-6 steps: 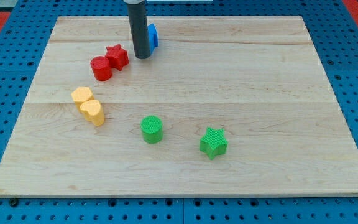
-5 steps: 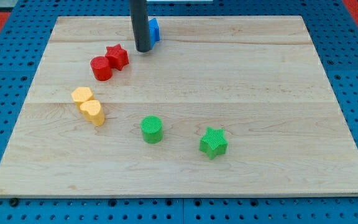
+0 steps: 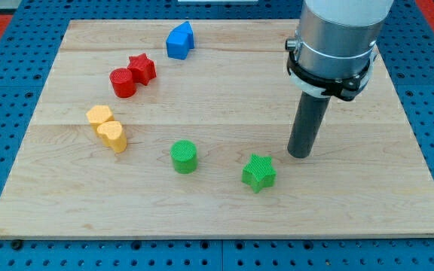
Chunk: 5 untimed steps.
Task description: Slide the green star into the green circle
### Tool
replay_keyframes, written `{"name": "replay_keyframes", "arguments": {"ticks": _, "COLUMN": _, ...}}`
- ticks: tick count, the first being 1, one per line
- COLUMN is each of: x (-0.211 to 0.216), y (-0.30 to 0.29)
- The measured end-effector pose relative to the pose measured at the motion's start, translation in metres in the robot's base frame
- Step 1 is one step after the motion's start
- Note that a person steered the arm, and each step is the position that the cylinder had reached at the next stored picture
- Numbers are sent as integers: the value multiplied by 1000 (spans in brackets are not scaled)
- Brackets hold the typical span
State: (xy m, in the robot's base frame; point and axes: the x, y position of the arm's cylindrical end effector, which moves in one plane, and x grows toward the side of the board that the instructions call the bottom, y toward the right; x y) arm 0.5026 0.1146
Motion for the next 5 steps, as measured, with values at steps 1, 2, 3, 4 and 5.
{"name": "replay_keyframes", "arguments": {"ticks": 1, "x": 37, "y": 13}}
{"name": "replay_keyframes", "arguments": {"ticks": 2, "x": 45, "y": -40}}
{"name": "replay_keyframes", "arguments": {"ticks": 3, "x": 33, "y": -91}}
{"name": "replay_keyframes", "arguments": {"ticks": 4, "x": 32, "y": -139}}
{"name": "replay_keyframes", "arguments": {"ticks": 5, "x": 35, "y": -121}}
